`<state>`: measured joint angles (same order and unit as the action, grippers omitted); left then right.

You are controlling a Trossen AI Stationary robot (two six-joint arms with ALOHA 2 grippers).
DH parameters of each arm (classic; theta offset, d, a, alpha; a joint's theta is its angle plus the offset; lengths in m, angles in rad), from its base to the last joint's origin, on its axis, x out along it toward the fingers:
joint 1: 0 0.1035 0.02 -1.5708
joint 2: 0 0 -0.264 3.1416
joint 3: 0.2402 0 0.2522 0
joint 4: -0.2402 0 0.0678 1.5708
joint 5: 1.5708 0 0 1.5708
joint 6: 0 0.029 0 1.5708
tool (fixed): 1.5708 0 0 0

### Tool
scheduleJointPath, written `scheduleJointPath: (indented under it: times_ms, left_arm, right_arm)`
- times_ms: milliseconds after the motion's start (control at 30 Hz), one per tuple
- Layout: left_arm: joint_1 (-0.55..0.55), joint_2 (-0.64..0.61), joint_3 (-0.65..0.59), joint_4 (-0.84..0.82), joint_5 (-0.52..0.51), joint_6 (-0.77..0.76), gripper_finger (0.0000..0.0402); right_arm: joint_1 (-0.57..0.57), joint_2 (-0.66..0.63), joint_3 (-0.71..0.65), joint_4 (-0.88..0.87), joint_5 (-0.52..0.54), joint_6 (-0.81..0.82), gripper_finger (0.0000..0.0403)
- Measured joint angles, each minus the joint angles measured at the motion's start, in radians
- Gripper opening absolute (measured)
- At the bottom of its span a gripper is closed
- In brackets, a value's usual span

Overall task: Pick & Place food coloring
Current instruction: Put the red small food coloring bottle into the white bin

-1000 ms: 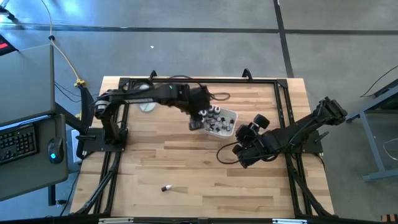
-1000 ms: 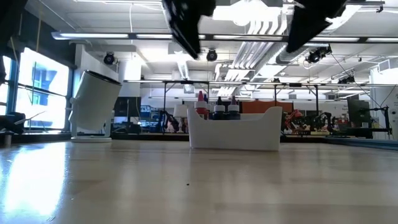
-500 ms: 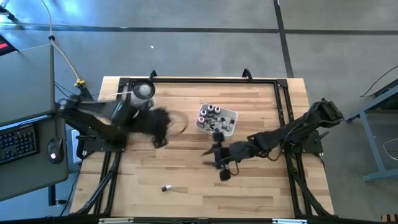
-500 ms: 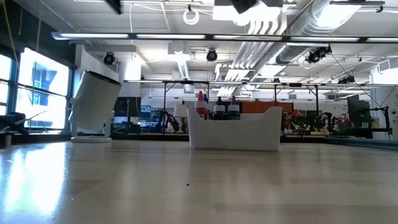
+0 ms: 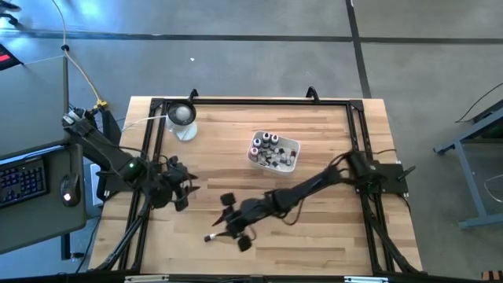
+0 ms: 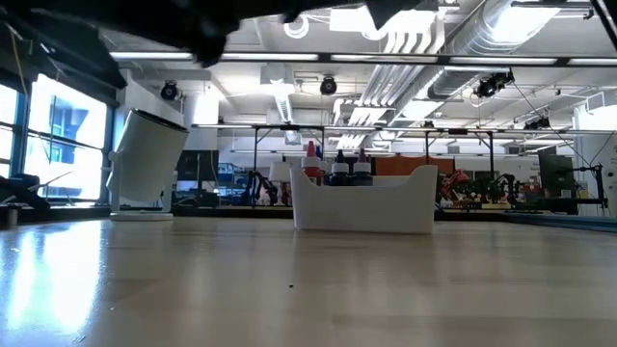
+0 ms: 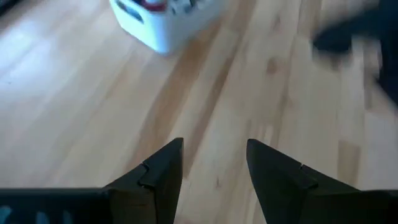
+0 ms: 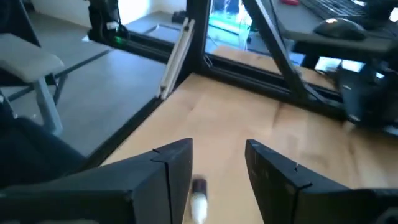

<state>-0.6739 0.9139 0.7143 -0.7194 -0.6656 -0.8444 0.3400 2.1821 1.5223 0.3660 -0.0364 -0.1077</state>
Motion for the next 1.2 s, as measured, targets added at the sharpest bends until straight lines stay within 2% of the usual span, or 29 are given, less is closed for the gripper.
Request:
scheduleJointPath:
  times_ms: [133,333,467,600,733,1067,1200]
  left_arm:
    - [-0.001,-0.04,0.0,0.01,-0.034,0.002,0.0175]
    - [-0.001,-0.069,0.004,0.02,-0.03,0.029,0.0175]
    - [-0.001,-0.068,0.004,0.022,-0.029,0.031,0.0175]
    - [-0.001,-0.068,0.004,0.021,-0.029,0.032,0.0175]
    - [-0.001,-0.068,0.004,0.022,-0.028,0.031,0.0175]
    - [-0.001,-0.068,0.004,0.047,-0.027,0.028,0.0175]
    - [-0.001,-0.068,0.004,0.047,-0.027,0.028,0.0175]
  right_arm:
    - [0.001,0.129,0.138,-0.026,0.0,0.008,0.0142]
    - [-0.011,0.243,0.238,-0.085,-0.046,0.033,0.0142]
    - [-0.02,0.267,0.231,-0.102,-0.048,0.107,0.0142]
    - [-0.026,0.304,0.229,-0.1,-0.055,0.112,0.0142]
    - [-0.032,0.333,0.229,-0.067,-0.112,0.152,0.0142]
    - [-0.045,0.365,0.229,0.007,-0.164,0.11,0.0142]
    - [-0.045,0.365,0.229,0.014,-0.134,0.109,0.0138]
